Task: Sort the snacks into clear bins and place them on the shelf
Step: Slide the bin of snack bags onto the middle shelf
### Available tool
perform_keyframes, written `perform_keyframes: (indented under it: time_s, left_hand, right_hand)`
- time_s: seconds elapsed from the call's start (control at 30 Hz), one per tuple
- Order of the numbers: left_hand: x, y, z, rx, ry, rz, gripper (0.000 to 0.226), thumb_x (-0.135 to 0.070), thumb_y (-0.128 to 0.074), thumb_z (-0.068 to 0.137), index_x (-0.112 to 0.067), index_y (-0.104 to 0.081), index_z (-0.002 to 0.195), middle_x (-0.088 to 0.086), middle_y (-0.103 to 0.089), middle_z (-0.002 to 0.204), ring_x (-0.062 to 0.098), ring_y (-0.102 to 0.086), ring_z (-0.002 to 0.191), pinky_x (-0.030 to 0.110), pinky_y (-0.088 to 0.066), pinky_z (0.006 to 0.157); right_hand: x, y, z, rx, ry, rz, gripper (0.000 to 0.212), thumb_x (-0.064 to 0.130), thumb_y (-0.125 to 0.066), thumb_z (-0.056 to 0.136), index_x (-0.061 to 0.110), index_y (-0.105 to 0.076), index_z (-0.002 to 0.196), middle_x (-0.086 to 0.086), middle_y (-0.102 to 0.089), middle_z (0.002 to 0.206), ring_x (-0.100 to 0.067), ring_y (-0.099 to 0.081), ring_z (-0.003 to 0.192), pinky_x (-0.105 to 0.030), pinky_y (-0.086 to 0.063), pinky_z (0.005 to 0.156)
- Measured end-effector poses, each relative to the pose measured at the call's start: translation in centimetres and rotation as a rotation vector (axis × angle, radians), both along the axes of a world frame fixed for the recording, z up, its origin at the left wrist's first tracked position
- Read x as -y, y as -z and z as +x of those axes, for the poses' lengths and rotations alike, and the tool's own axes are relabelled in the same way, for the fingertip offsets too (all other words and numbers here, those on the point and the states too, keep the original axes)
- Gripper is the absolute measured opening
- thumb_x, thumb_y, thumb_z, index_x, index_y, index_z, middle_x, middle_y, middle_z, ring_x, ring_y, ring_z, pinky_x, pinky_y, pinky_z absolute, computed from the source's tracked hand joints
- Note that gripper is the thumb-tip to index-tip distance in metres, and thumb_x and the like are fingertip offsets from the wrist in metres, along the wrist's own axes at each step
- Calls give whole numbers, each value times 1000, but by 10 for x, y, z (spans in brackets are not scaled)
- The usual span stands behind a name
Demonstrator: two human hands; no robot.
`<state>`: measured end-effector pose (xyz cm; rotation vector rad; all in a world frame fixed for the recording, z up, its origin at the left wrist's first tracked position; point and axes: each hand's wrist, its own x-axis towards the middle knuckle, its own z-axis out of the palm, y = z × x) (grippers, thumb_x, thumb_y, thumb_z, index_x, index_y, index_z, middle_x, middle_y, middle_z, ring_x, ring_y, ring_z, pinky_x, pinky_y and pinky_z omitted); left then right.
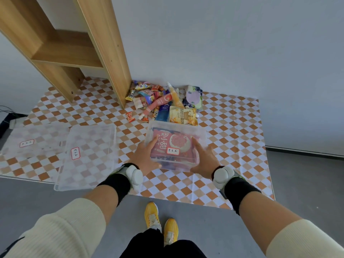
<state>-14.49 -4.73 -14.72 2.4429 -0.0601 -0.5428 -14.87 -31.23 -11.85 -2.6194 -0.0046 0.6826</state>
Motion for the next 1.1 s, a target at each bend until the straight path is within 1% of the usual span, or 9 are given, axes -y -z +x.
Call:
perform_keyframes:
  time_s: [0.1, 0.23, 0.37, 0.47, 0.63, 0.73, 0.83, 1.0, 1.1]
  left_hand:
    - [-10, -16, 1, 65, -13, 13, 114, -48, -83, 71, -37, -8, 156, 11, -36, 146, 30, -38, 133, 38, -36, 109]
    - [-33, -48, 7, 114, -69, 20, 119, -65, -81, 63, -41, -9, 155, 6, -37, 148, 27, -38, 133, 32, -35, 104]
    - [-68, -87, 10, 200, -136, 17, 117, -70, -78, 61, -41, -13, 154, 6, -40, 146, 25, -42, 131, 35, -38, 107]
    - [-102, -115, 6, 249, -188, -12, 116, -68, -79, 60, -40, -17, 154, 3, -44, 144, 24, -46, 130, 37, -41, 107]
    - [-168, -157, 8, 335, -225, 33, 113, -65, -79, 65, -35, -17, 155, 2, -47, 141, 23, -50, 124, 35, -44, 104]
    - [-211, -177, 11, 386, -229, 31, 109, -60, -80, 69, -33, -18, 155, 3, -50, 139, 21, -54, 120, 37, -48, 103]
    - [-259, -192, 13, 452, -220, 66, 102, -55, -79, 74, -30, -22, 154, 1, -51, 135, 12, -51, 108, 27, -45, 97]
    - [-333, -207, 30, 448, -222, 132, 102, -58, -79, 72, -34, -22, 154, 5, -50, 125, 23, -54, 111, 33, -44, 99]
    - [-367, -209, 47, 434, -210, 135, 101, -59, -78, 72, -37, -21, 153, 4, -49, 125, 23, -54, 113, 37, -46, 102]
  right_hand:
    - [-9, -17, 7, 34, -15, 32, 122, 18, -80, 74, 54, 7, 152, -21, -21, 141, -29, -60, 77, -35, -59, 70]
    - [-31, -49, 23, 81, -35, 57, 121, 15, -79, 72, 55, 4, 151, -22, -16, 147, -30, -63, 80, -33, -60, 69]
    - [-64, -87, 37, 162, -99, 72, 120, 19, -79, 70, 54, 3, 151, -19, -21, 142, -30, -60, 84, -37, -61, 72]
    - [-99, -112, 44, 247, -163, 60, 119, 22, -80, 68, 49, -2, 154, -19, -25, 140, -28, -53, 84, -26, -52, 59]
    - [-166, -152, 55, 350, -216, 47, 117, 25, -80, 68, 44, -4, 155, -22, -18, 152, -40, -53, 117, -26, -43, 79]
    - [-211, -165, 62, 337, -222, 81, 115, 26, -77, 71, 49, 1, 152, -22, -24, 144, -40, -59, 103, -30, -52, 80]
    - [-263, -169, 72, 330, -216, 112, 117, 25, -79, 70, 49, 2, 151, -24, -21, 145, -37, -64, 89, -33, -57, 71]
    - [-334, -173, 85, 365, -213, 110, 116, 31, -79, 68, 49, 2, 149, -21, -28, 139, -42, -60, 102, -40, -58, 79]
    - [-368, -176, 97, 340, -177, 133, 116, 25, -80, 68, 50, 0, 148, -20, -24, 142, -40, -62, 98, -40, -59, 80]
